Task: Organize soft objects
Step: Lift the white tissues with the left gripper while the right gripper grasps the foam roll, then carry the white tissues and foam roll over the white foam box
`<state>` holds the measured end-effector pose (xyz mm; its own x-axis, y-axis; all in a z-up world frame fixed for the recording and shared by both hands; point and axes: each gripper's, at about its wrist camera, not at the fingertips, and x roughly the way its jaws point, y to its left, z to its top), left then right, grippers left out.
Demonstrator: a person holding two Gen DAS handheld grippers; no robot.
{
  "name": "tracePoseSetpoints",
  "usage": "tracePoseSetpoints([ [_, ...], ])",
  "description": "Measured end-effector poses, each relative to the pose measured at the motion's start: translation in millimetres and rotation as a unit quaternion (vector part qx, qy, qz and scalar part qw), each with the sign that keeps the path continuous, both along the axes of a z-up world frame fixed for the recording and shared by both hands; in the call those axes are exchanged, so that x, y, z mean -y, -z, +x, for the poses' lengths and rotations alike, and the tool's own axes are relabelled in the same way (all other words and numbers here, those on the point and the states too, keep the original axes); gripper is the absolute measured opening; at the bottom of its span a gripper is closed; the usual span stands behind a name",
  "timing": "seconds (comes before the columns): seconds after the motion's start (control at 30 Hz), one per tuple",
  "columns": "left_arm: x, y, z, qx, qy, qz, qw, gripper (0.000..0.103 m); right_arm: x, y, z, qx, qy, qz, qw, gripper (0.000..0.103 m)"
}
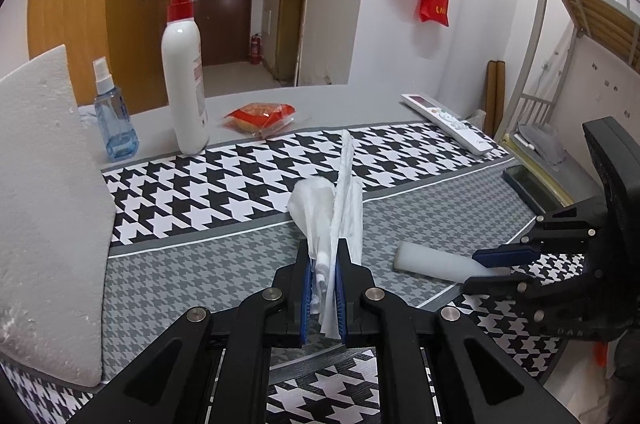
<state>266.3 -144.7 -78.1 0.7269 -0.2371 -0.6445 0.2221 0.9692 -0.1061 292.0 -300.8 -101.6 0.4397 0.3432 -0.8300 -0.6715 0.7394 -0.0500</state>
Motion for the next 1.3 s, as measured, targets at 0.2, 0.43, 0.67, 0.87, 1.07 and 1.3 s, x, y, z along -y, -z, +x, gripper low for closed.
tracePoseSetpoints([
  [0.2,-5,-8,-6,0.011,-0.004,0.000,0.9999,0.011,8,-6,-1,0.004,0.036,0.057,0.998,0.020],
  [0.43,-7,-22,-16,0.032,-0.003,0.007,0.9994,0.011,9,-24,-11,0.022,0.055,0.127,0.990,0.020],
  [0.67,-6,-34,-28,0.052,0.004,0.012,0.9986,0.011,11,-46,-23,0.044,0.063,0.174,0.982,0.020],
  [0.87,-9,-44,-36,0.061,0.014,0.005,0.9980,0.011,13,-61,-33,0.059,0.070,0.191,0.977,0.020],
  [1.07,-14,-47,-41,0.064,0.015,0.008,0.9978,0.003,18,-69,-39,0.073,0.079,0.202,0.973,0.020],
  [1.3,-23,-55,-47,0.074,0.018,0.007,0.9971,0.003,21,-76,-45,0.088,0.097,0.213,0.968,0.020],
])
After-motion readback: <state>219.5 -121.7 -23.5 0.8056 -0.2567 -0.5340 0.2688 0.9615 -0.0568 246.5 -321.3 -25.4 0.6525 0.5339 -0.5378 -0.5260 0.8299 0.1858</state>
